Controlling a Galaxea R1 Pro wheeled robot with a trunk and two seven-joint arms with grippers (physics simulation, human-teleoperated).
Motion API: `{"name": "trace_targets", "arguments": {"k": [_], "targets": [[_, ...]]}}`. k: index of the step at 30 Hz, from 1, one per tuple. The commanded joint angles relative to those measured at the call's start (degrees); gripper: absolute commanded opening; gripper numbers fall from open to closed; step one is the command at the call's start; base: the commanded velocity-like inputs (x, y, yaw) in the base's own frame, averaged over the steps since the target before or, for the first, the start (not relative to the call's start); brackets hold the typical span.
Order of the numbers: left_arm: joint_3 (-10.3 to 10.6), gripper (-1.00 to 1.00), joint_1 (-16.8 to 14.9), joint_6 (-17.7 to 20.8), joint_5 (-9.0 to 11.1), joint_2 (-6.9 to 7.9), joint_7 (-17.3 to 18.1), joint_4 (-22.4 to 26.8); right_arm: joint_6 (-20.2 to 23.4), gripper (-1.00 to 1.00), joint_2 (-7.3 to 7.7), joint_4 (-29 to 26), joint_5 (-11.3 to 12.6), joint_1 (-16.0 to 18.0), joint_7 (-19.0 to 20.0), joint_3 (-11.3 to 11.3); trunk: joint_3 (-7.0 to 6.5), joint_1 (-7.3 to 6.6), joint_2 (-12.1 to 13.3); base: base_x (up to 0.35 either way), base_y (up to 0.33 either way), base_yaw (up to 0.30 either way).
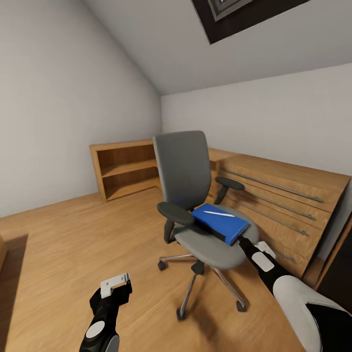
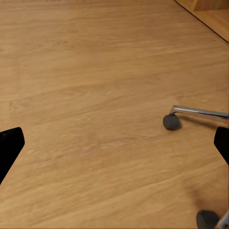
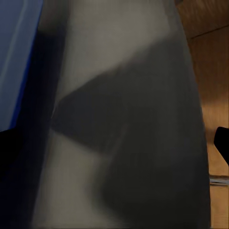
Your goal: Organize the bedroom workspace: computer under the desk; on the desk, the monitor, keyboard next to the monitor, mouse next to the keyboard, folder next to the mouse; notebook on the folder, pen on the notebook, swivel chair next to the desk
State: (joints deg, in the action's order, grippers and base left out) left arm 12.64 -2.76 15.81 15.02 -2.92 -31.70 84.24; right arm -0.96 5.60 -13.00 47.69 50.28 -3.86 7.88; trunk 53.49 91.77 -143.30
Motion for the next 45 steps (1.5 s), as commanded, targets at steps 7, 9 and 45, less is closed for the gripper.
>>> {"name": "trace_targets", "arguments": {"k": [7, 9, 45], "targets": [[0.11, 1.0, -0.05, 0.18, 0.36, 0.02, -0.44, 0.05, -0.09, 1.0, -0.06, 0.08, 1.45, -0.01, 0.02, -0.68, 0.07, 0.03, -0.01, 0.102, 0.019, 0.0], [0.11, 1.0, -0.05, 0.18, 0.36, 0.02, -0.46, 0.05, -0.09, 1.0, -0.06, 0.08, 1.45, -0.01, 0.04, -0.68, 0.07, 0.03, -0.01, -0.051, 0.002, 0.0], [-0.24, 1.0, -0.05, 0.45, 0.38, 0.01, -0.47, -5.95, -9.89, 1.0, -3.72, 0.87, -9.15, -0.06, 0.0, -4.18, 0.07, 0.03, -0.01, -0.297, -0.05, 0.0]]}}
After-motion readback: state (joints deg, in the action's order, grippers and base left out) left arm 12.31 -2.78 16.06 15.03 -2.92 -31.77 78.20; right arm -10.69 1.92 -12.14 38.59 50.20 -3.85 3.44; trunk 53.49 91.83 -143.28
